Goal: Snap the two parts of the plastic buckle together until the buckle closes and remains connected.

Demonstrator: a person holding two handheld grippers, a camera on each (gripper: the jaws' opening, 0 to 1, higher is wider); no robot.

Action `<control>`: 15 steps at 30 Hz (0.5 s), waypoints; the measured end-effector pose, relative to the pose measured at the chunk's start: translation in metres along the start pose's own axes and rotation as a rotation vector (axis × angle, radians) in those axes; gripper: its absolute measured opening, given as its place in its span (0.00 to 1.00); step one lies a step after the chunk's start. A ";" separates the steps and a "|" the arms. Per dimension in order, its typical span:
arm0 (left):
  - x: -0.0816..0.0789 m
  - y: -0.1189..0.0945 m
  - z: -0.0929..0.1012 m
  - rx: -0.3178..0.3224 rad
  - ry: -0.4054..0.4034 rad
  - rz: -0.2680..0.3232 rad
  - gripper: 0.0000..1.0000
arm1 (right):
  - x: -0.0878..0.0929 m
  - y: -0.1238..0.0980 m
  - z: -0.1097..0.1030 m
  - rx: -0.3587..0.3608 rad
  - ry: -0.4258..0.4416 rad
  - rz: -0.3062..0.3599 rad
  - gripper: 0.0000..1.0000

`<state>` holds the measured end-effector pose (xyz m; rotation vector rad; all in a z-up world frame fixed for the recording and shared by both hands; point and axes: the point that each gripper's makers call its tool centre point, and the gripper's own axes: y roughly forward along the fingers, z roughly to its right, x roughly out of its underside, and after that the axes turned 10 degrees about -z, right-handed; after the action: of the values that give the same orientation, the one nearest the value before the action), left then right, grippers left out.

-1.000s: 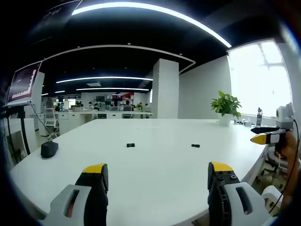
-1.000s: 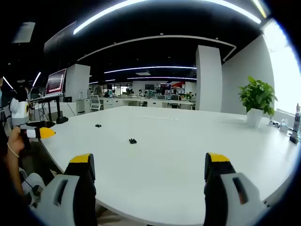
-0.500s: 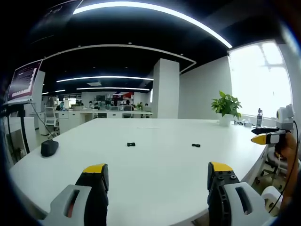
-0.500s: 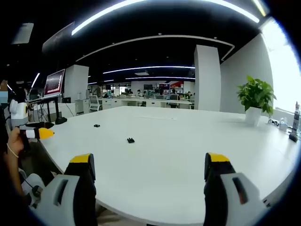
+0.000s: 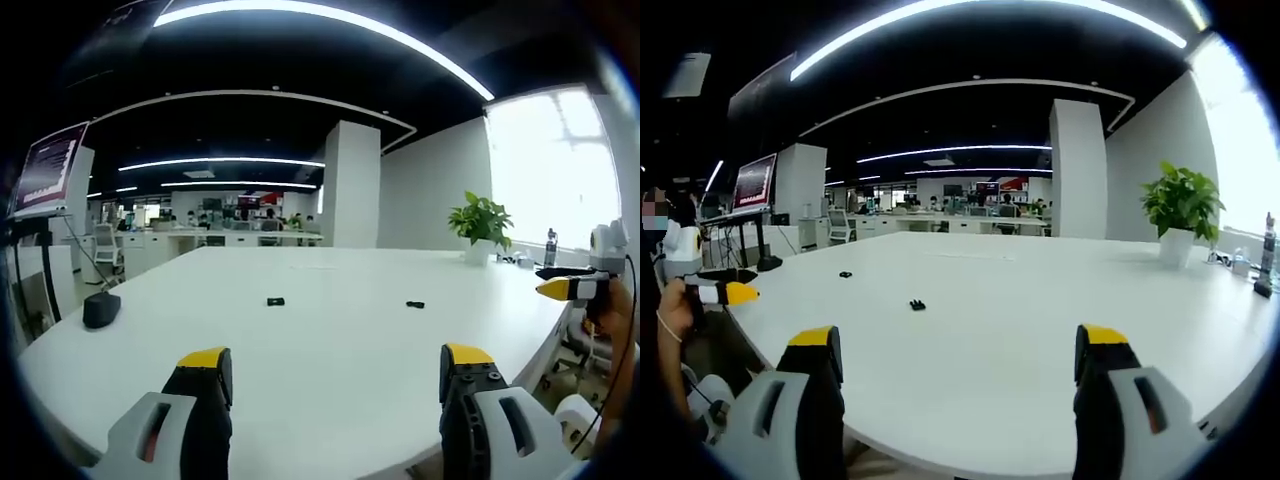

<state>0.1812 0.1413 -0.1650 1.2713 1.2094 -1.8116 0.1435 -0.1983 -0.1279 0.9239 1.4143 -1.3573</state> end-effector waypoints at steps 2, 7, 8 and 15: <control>-0.002 0.001 0.001 -0.001 0.003 0.002 0.87 | 0.000 0.000 0.001 -0.001 0.007 0.004 0.97; -0.009 0.014 0.000 0.018 0.020 -0.008 0.86 | 0.006 0.011 0.003 -0.018 0.020 -0.007 0.97; -0.010 0.017 0.000 0.024 0.025 -0.009 0.86 | 0.007 0.015 0.001 -0.031 0.021 -0.005 0.98; -0.005 0.033 -0.006 0.027 0.047 -0.056 0.86 | 0.002 0.031 -0.017 -0.140 0.031 0.038 1.00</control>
<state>0.2139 0.1337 -0.1723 1.3143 1.2618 -1.8523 0.1700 -0.1784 -0.1393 0.8783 1.4879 -1.2048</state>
